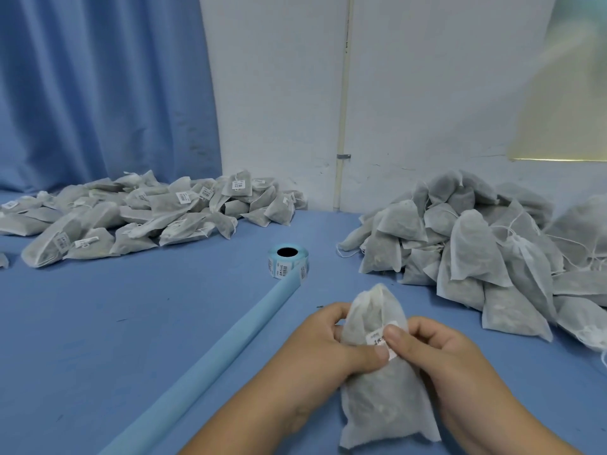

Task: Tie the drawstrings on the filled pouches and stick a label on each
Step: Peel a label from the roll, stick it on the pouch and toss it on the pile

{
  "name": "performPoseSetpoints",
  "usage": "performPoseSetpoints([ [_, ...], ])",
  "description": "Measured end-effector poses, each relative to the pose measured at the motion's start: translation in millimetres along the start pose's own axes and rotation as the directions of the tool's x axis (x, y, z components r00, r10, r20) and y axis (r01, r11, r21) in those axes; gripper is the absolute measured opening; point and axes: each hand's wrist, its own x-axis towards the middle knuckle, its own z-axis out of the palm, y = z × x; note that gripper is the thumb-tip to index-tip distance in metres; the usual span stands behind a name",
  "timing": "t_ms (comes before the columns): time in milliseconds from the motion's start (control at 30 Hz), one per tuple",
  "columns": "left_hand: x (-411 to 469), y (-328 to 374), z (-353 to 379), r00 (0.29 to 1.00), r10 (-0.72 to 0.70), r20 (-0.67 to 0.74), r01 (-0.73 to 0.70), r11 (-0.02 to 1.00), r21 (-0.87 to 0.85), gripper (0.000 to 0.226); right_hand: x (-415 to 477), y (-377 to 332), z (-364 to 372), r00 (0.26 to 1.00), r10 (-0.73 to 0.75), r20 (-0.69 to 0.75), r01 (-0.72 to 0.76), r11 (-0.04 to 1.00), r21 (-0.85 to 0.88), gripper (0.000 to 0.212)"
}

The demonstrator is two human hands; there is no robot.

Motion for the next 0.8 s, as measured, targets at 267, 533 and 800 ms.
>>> performPoseSetpoints([
  [267, 6, -2, -1, 0.992, -0.042, -0.116, 0.028, 0.993, -0.117, 0.017, 5, -1, 17, 0.993, 0.086, -0.079, -0.077, 0.991, 0.106, 0.031],
  [533, 12, 18, -23, 0.889, 0.038, -0.456, -0.196, 0.933, -0.303, 0.021, 20, -19, 57, 0.974, 0.001, 0.228, 0.045, 0.979, -0.198, 0.036],
  [800, 14, 27, -76, 0.815, -0.165, -0.555, -0.389, 0.553, -0.737, 0.050, 74, -42, 124, 0.959, 0.120, 0.257, -0.086, 0.987, -0.139, 0.018],
])
